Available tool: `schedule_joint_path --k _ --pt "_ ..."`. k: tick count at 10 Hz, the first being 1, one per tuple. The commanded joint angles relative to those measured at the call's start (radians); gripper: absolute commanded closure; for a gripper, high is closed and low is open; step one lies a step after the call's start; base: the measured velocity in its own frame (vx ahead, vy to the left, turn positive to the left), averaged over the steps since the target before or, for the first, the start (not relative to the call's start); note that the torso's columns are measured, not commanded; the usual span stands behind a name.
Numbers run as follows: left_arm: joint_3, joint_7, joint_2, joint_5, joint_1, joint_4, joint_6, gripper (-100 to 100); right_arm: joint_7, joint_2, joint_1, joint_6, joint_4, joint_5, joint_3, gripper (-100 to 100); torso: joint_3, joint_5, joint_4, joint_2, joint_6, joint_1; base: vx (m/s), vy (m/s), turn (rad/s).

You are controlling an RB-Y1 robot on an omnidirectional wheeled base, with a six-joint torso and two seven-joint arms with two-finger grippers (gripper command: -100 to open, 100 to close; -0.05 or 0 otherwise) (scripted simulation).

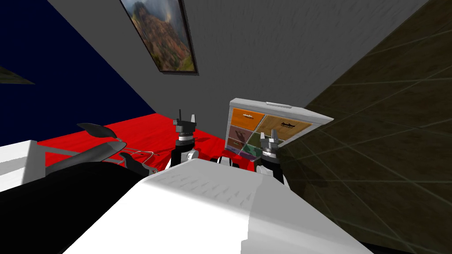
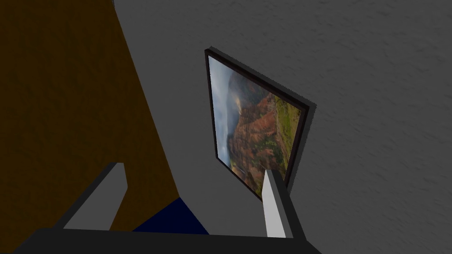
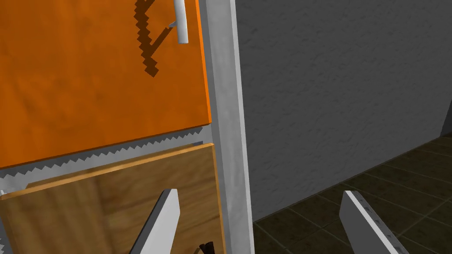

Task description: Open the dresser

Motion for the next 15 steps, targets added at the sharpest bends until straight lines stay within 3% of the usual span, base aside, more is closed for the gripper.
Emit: schedule_joint_path --k 1,12,14,15 --pt "0.0 0.0 0.0 0.0 0.0 0.0 0.0 0 -0.074 -0.019 -0.005 -0.019 0.022 -0.036 0.001 -100 0.0 0.0 0.0 0.0 0.0 0.0 -0.009 -0.009 0.053" --pt "0.0 0.0 0.0 0.0 0.0 0.0 0.0 0 -0.382 -0.045 -0.043 -0.115 0.147 -0.223 0.002 -100 0.0 0.0 0.0 0.0 0.0 0.0 -0.011 -0.006 0.111" --pt "0.0 0.0 0.0 0.0 0.0 0.0 0.0 0 -0.422 -0.045 -0.043 -0.115 0.147 -0.223 0.002 -100 0.0 0.0 0.0 0.0 0.001 0.0 -0.007 -0.004 0.036" --pt "0.0 0.0 0.0 0.0 0.0 0.0 0.0 0 -0.459 -0.045 -0.05 -0.133 0.172 -0.259 0.002 -100 0.0 0.0 0.0 0.0 0.001 0.0 -0.009 -0.003 0.161"
